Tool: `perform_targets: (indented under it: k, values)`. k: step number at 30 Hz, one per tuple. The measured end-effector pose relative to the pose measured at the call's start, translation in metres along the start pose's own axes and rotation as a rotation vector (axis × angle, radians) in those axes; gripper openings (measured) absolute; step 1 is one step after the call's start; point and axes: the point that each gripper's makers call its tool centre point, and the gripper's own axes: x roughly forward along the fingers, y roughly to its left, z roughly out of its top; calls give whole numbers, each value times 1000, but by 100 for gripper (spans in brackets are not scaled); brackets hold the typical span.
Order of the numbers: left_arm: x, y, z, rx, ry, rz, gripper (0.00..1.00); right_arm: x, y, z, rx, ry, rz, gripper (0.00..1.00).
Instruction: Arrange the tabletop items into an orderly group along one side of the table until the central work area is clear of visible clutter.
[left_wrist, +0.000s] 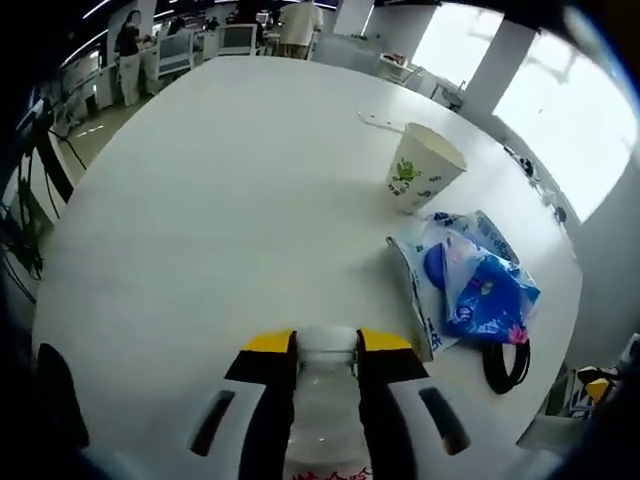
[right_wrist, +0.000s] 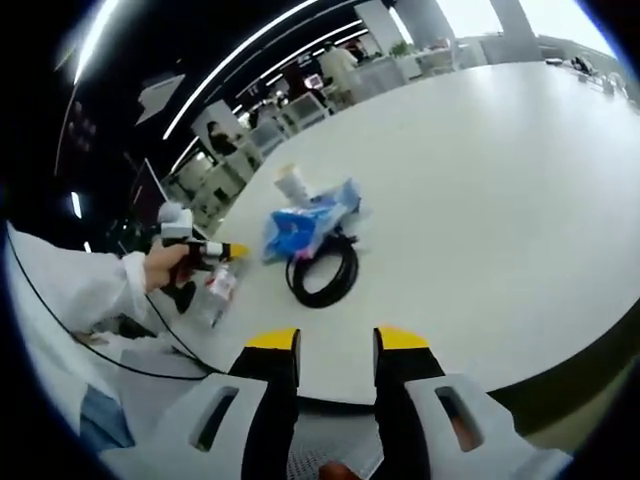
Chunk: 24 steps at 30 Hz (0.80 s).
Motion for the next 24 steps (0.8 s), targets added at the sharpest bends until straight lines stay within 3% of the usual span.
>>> perform_targets:
  k: [4,10,16,24]
  values:
    - [-12,-2,4,-32,-26,-23,20,-1,-4,0,7,-4,-7,26]
    - [-37,-12,12,-5,-78,-55,20,-1,-4,4,9,-18,-2,26]
    - [-70,-28,28,69,-203,-84,19,-3,-3,9,3,-34,6,26]
    - [-100,-39,42,103,-308,-103,19,-8,-7,11,7,-52,2,26]
